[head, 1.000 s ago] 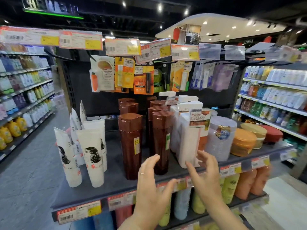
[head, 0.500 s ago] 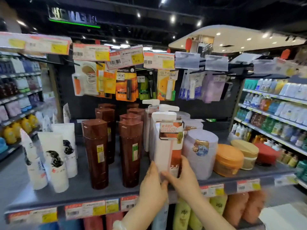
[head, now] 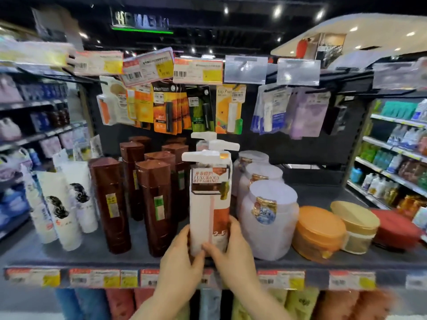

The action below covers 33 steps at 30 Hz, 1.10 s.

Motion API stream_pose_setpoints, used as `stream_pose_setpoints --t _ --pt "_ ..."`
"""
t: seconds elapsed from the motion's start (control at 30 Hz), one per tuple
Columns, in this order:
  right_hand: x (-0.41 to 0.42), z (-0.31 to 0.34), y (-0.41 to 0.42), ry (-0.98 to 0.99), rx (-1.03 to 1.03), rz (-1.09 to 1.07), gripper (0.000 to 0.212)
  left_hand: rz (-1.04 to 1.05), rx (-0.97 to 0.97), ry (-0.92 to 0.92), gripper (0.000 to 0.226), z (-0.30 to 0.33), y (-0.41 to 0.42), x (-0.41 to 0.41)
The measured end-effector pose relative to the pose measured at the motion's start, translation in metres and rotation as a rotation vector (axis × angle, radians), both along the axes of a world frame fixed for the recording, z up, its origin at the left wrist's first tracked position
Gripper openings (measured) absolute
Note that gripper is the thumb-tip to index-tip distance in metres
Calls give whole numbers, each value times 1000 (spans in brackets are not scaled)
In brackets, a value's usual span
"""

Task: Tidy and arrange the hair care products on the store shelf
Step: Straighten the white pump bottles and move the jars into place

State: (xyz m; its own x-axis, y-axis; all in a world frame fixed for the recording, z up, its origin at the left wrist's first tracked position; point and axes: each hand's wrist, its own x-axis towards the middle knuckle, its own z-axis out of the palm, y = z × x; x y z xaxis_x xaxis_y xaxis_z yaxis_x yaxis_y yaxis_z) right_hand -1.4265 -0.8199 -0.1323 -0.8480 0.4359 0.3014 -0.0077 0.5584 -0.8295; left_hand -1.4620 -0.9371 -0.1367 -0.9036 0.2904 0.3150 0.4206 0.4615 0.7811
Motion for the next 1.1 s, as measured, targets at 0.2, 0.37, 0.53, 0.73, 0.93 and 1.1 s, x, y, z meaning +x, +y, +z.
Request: stream_pose_setpoints --t 0.2,0.37,0.53,0.73,0.93,1.1 --pt "16 6 4 -10 49 68 59 -71 48 -40 65 6 8 -5" --pt "33 51 21 177 238 33 27 -107 166 -112 93 14 14 -9" --pt "15 115 49 263 282 4 23 -123 305 -215 98 20 24 -18" --pt "-35 136 86 -157 363 86 51 -115 353 -213 106 20 27 -24" --pt "-69 157 94 -301 2 321 73 -78 387 -142 126 25 34 -16" --pt "-82 161 101 -419 -55 479 66 -34 413 -135 124 25 36 -16"
